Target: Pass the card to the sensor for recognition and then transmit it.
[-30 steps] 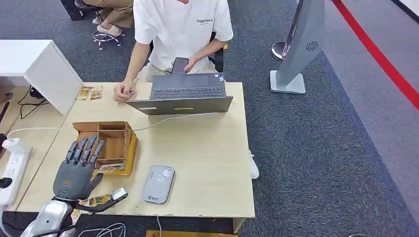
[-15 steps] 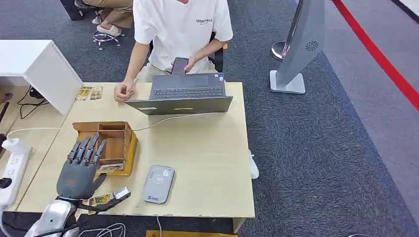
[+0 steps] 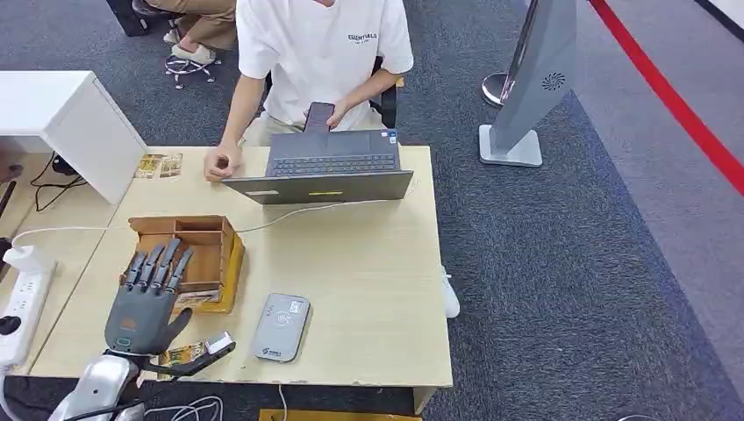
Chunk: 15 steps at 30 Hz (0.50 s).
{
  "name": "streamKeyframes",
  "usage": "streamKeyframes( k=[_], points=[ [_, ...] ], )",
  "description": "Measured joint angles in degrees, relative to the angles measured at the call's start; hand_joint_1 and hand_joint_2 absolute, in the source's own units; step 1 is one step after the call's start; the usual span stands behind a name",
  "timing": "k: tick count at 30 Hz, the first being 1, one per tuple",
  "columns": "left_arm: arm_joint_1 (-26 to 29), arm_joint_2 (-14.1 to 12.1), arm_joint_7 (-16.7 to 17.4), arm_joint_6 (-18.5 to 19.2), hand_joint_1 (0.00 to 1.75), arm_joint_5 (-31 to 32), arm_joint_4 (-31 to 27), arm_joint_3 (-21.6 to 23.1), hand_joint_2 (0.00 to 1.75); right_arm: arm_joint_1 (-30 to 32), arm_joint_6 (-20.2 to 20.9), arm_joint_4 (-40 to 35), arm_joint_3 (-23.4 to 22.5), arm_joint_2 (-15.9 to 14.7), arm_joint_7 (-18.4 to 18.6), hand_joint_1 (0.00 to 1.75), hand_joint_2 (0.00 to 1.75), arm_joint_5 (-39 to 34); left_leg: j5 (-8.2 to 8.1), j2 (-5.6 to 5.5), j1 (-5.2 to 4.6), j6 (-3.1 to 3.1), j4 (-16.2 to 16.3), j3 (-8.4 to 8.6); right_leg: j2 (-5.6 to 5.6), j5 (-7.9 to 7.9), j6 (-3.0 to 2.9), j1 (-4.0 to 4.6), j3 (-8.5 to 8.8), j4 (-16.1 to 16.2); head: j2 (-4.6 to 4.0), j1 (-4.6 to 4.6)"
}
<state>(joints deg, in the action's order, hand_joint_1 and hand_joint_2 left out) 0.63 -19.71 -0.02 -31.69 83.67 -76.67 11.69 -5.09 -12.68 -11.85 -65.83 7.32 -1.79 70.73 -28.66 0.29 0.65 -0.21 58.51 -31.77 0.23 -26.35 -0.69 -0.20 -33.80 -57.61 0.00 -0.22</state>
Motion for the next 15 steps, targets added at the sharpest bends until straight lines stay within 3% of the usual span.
streamKeyframes(
  k=[14,15],
  points=[
    [-0.05,0.39,0.02,0.44,0.0,-0.17,0.74,0.0,1.75,-0.01,0.0,0.0,0.0,0.0,0.0,0.0,1.75,0.02,0.0,0.0,0.0,0.0,0.0,0.0,0.0,0.0,0.0,0.0,0.0,0.0,0.0,0.0],
    [-0.07,0.44,0.02,0.48,0.8,-0.17,0.79,0.0,1.75,0.0,0.0,0.0,0.0,0.0,0.0,0.0,1.75,0.02,0.0,0.0,0.0,0.0,0.0,0.0,0.0,0.0,0.0,0.0,0.0,0.0,0.0,0.0]
  ],
)
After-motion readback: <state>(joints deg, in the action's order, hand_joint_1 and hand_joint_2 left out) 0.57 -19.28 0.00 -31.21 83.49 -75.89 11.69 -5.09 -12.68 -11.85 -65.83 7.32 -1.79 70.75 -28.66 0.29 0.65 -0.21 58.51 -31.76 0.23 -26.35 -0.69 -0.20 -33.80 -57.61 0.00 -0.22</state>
